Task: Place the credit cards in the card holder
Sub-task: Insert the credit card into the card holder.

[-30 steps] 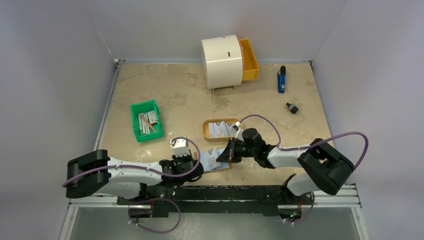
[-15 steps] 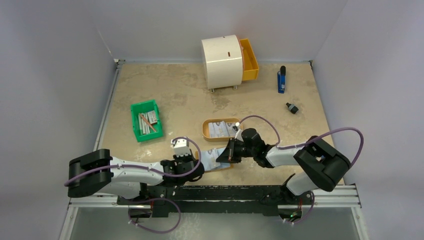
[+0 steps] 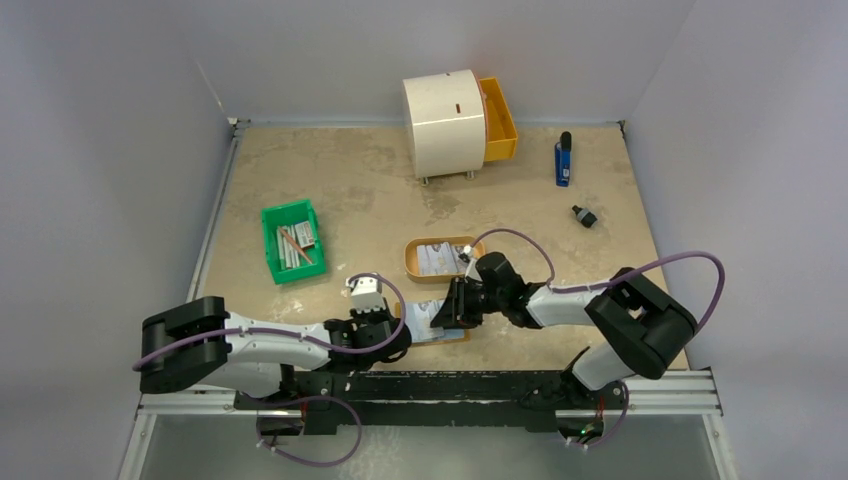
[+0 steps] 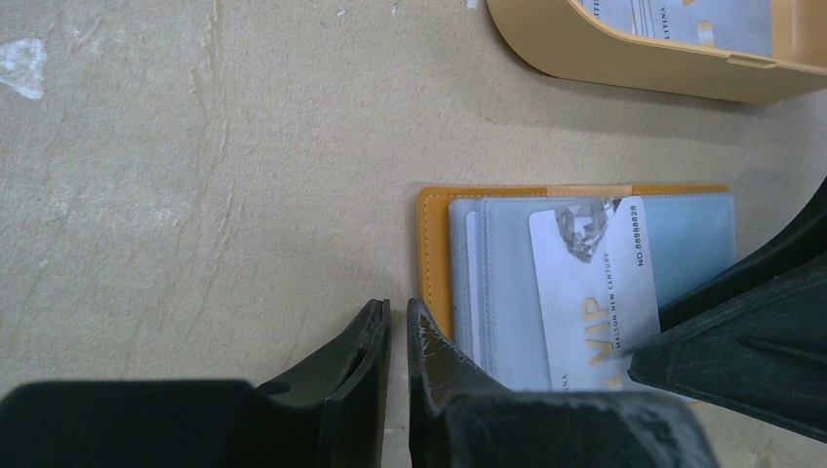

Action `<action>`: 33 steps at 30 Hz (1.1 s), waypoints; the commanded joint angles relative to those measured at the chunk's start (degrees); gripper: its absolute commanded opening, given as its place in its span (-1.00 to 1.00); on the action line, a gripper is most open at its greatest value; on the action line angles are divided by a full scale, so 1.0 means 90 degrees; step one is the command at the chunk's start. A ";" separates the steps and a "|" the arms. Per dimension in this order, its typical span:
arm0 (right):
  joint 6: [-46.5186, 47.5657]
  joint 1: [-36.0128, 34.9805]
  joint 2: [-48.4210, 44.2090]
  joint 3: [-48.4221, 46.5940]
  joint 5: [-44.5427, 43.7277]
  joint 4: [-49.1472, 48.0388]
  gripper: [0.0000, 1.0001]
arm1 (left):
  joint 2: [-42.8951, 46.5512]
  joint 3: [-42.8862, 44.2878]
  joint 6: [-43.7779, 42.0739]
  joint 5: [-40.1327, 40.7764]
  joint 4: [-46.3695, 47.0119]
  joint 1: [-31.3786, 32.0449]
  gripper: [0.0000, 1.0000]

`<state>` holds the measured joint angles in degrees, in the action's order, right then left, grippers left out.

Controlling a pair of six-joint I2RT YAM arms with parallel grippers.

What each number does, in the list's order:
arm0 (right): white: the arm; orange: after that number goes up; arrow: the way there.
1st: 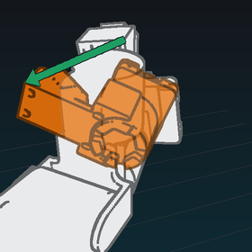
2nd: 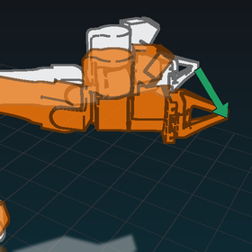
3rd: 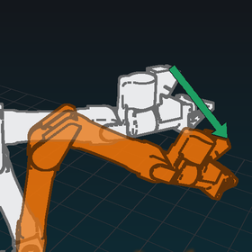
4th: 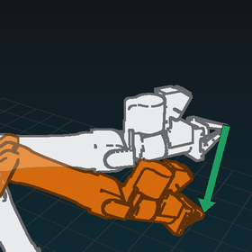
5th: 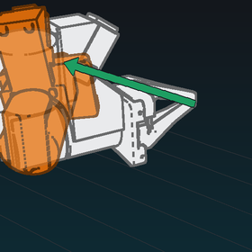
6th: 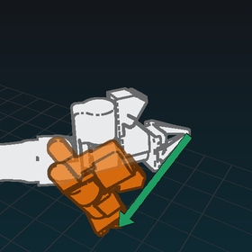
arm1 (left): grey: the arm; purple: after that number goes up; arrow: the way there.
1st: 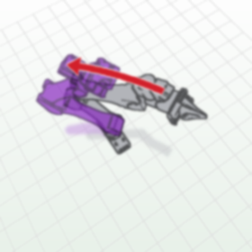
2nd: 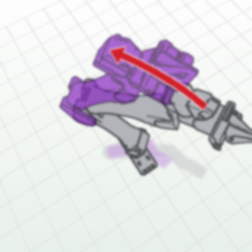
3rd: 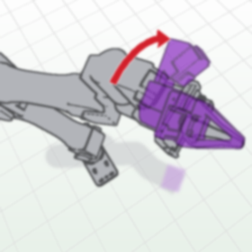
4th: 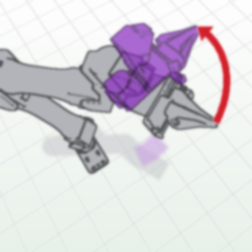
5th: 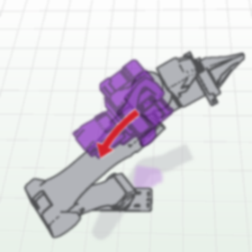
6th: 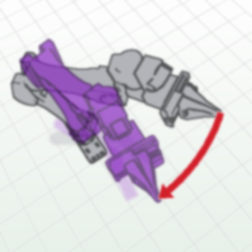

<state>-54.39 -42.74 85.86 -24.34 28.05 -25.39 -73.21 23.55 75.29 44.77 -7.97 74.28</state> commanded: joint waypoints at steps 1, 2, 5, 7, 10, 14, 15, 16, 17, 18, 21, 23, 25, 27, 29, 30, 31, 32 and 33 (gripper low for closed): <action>0.0283 -0.0054 -0.0117 -0.0340 0.0064 0.0368 -0.25 | -0.0086 0.0086 -0.0140 -0.0271 0.0069 -0.0011 -0.78; 0.0303 -0.0064 -0.0109 -0.0380 0.0080 0.0389 -0.22 | -0.0088 0.0086 -0.0154 -0.0277 0.0090 -0.0011 -0.78; 0.0370 -0.0109 -0.0067 -0.0508 0.0085 0.0499 -0.19 | -0.0111 0.0090 -0.0207 -0.0296 0.0147 -0.0009 -0.78; 0.0411 -0.0144 -0.0001 -0.0592 0.0096 0.0555 -0.18 | -0.0117 0.0114 -0.0236 -0.0302 0.0179 -0.0011 -0.78; 0.0464 -0.0231 0.0115 -0.0730 0.0089 0.0627 -0.18 | -0.0136 0.0153 -0.0283 -0.0303 0.0192 -0.0011 -0.78; 0.0467 -0.0358 0.0254 -0.0852 0.0106 0.0652 -0.18 | -0.0137 0.0194 -0.0346 -0.0304 0.0237 -0.0012 -0.78; 0.0472 -0.0396 0.0291 -0.0885 0.0110 0.0644 -0.18 | -0.0140 0.0191 -0.0355 -0.0309 0.0254 -0.0011 -0.78; 0.0473 -0.0427 0.0331 -0.0924 0.0128 0.0643 -0.18 | -0.0139 0.0204 -0.0373 -0.0321 0.0275 -0.0011 -0.78; 0.0484 -0.0449 0.0370 -0.0965 0.0141 0.0648 -0.18 | -0.0148 0.0205 -0.0402 -0.0324 0.0295 -0.0012 -0.78; 0.0491 -0.0484 0.0409 -0.1005 0.0158 0.0652 -0.18 | -0.0147 0.0209 -0.0421 -0.0331 0.0318 -0.0011 -0.78; 0.0549 -0.0524 0.0391 -0.1096 0.0133 0.0760 -0.17 | -0.0141 0.0210 -0.0449 -0.0317 0.0325 -0.0011 -0.78; 0.0581 -0.0532 0.0276 -0.1118 0.0055 0.0873 -0.16 | -0.0120 0.0187 -0.0450 -0.0318 0.0336 -0.0011 -0.78; 0.0678 -0.0534 0.0148 -0.1177 -0.0079 0.1102 -0.14 | -0.0109 0.0172 -0.0445 -0.0303 0.0342 -0.0016 -0.78; 0.0781 -0.0537 0.0030 -0.1269 -0.0212 0.1370 -0.13 | -0.0091 0.0160 -0.0445 -0.0302 0.0356 -0.0011 -0.78; 0.0799 -0.0549 -0.0022 -0.1315 -0.0232 0.1426 -0.11 | -0.0068 0.0142 -0.0483 -0.0310 0.0421 -0.0011 -0.78; 0.0800 -0.0564 0.0009 -0.1379 -0.0220 0.1461 -0.10 | -0.0053 0.0140 -0.0518 -0.0316 0.0470 -0.0011 -0.78; 0.0807 -0.0592 0.0052 -0.1485 -0.0217 0.1487 -0.10 | -0.0050 0.0155 -0.0553 -0.0330 0.0511 -0.0011 -0.78; 0.0804 -0.0621 0.0111 -0.1547 -0.0203 0.1496 -0.10 | -0.0052 0.0176 -0.0589 -0.0340 0.0531 -0.0011 -0.78; 0.0773 -0.0651 0.0167 -0.1591 -0.0177 0.1476 -0.10 | -0.0058 0.0190 -0.0621 -0.0337 0.0553 -0.0011 -0.78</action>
<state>-48.49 -47.51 87.46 -34.70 26.87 -12.36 -74.02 24.01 71.22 43.66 -6.00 74.22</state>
